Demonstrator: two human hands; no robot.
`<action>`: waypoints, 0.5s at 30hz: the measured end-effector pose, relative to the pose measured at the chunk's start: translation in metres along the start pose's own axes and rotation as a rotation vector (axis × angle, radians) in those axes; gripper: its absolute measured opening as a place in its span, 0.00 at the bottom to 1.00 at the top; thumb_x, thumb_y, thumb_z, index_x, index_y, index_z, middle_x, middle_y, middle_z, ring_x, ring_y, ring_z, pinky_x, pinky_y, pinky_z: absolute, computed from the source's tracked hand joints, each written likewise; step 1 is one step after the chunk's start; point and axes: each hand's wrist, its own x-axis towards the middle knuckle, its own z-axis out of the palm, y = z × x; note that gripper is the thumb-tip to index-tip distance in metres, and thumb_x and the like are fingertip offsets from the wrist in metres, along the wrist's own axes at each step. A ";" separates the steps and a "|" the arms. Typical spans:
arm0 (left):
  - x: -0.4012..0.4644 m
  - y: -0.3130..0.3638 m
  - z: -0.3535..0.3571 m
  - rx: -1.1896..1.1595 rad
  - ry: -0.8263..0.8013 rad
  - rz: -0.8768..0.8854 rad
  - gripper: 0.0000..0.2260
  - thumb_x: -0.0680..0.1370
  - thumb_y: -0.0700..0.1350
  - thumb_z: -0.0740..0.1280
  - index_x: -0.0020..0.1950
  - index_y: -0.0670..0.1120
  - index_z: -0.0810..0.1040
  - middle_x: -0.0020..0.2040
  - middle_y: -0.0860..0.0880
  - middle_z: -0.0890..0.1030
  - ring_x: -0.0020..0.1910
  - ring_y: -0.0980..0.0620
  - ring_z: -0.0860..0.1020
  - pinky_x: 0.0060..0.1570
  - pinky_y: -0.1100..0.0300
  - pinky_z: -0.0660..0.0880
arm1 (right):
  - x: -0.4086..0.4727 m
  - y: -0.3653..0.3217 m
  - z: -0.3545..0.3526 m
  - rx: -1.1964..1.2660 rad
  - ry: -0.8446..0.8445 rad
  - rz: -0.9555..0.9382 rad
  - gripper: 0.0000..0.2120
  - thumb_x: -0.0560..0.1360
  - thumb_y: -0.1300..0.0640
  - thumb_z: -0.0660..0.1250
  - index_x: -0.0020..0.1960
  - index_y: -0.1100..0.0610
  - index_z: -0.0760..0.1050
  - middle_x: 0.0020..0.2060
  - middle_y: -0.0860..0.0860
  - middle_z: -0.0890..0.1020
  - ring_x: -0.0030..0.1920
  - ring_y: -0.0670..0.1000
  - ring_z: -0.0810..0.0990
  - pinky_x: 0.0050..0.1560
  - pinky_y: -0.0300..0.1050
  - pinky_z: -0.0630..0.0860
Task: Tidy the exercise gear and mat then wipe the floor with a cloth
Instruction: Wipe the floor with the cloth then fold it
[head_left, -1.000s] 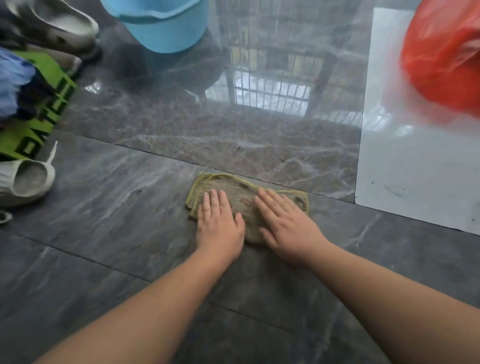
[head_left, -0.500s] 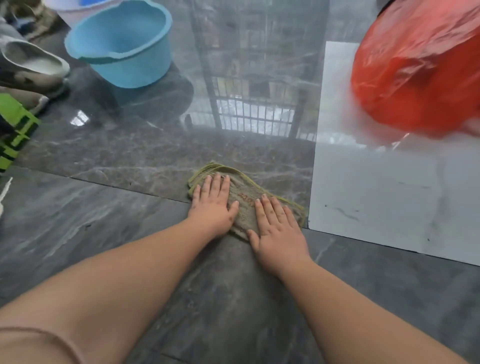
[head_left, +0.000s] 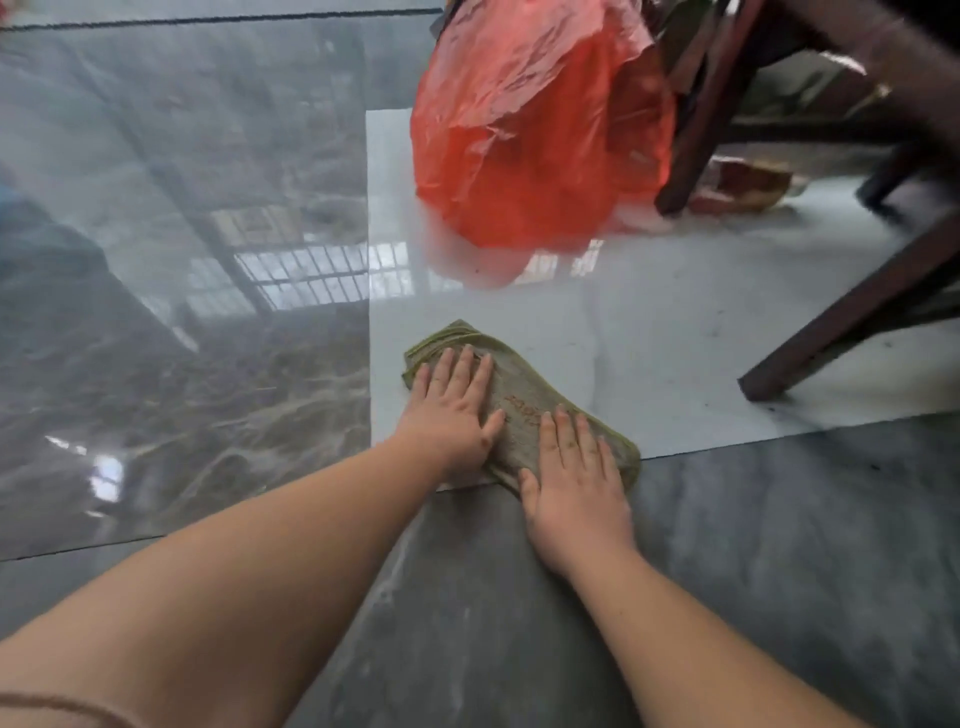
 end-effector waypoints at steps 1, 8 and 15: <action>0.008 0.025 0.002 -0.004 0.006 0.049 0.33 0.81 0.62 0.46 0.80 0.51 0.37 0.81 0.48 0.37 0.79 0.48 0.36 0.77 0.46 0.36 | -0.006 0.022 -0.003 -0.009 0.006 0.050 0.35 0.78 0.41 0.40 0.81 0.56 0.43 0.81 0.53 0.45 0.80 0.52 0.44 0.79 0.53 0.42; 0.022 0.194 0.027 0.031 -0.068 0.336 0.37 0.78 0.69 0.45 0.81 0.52 0.37 0.81 0.49 0.36 0.79 0.48 0.34 0.76 0.44 0.36 | -0.085 0.151 -0.012 -0.071 0.045 0.379 0.37 0.76 0.41 0.36 0.81 0.56 0.44 0.81 0.54 0.48 0.80 0.54 0.49 0.79 0.53 0.45; -0.027 0.262 0.057 0.110 -0.087 0.494 0.38 0.78 0.69 0.46 0.81 0.51 0.37 0.81 0.48 0.37 0.79 0.47 0.35 0.76 0.44 0.36 | -0.170 0.175 -0.006 -0.083 -0.003 0.593 0.37 0.76 0.41 0.38 0.81 0.58 0.48 0.80 0.55 0.53 0.79 0.56 0.52 0.78 0.56 0.51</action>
